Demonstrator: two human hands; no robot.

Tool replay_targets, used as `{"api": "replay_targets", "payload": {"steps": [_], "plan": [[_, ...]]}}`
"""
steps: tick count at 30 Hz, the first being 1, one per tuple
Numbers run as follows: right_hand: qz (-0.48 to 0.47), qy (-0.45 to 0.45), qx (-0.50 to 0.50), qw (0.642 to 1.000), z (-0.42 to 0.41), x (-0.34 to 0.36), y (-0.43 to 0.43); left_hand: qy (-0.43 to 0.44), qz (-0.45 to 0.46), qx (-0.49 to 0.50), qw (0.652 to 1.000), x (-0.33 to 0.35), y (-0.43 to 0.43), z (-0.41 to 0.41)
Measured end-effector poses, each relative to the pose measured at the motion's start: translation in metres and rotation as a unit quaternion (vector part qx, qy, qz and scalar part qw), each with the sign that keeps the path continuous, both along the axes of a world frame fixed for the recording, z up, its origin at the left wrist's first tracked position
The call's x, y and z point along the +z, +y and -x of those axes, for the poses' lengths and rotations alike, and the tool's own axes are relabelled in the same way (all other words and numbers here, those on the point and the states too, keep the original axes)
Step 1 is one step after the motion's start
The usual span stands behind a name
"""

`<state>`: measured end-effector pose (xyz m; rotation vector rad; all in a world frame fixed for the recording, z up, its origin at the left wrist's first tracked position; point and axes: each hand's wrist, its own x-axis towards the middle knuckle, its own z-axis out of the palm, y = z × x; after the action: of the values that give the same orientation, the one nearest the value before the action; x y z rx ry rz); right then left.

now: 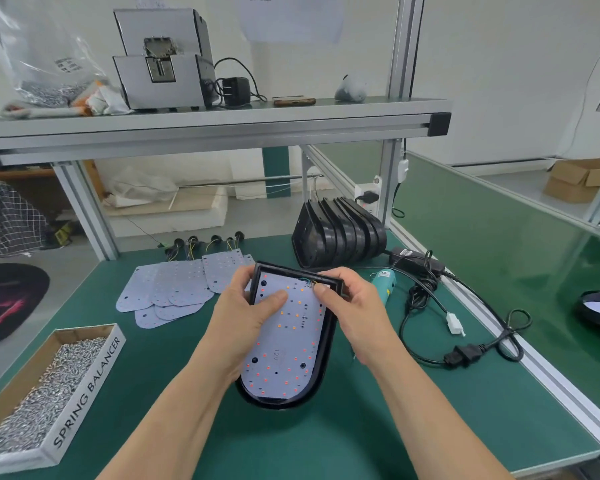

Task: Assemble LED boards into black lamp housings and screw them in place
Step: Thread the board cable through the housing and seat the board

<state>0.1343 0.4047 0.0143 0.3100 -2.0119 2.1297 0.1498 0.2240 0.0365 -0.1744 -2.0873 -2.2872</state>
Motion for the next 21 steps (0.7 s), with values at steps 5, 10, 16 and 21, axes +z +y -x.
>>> {"api": "replay_targets", "payload": {"steps": [5, 10, 16, 21], "plan": [[0.051, -0.017, 0.017, 0.998, -0.002, -0.003, -0.004, 0.009, 0.023, -0.017, 1.0, 0.004, 0.002, 0.0], [0.095, -0.027, -0.027, 0.995, -0.004, -0.006, -0.012, 0.006, 0.042, 0.004, 0.999, 0.002, 0.011, 0.0], [0.129, -0.017, -0.025, 0.991, -0.007, -0.007, -0.015, -0.023, 0.027, 0.003, 0.999, 0.006, 0.007, 0.004], [0.077, 0.008, -0.025, 0.997, -0.005, -0.002, -0.014, -0.03, -0.01, -0.001, 0.999, 0.01, 0.003, 0.002]]}}
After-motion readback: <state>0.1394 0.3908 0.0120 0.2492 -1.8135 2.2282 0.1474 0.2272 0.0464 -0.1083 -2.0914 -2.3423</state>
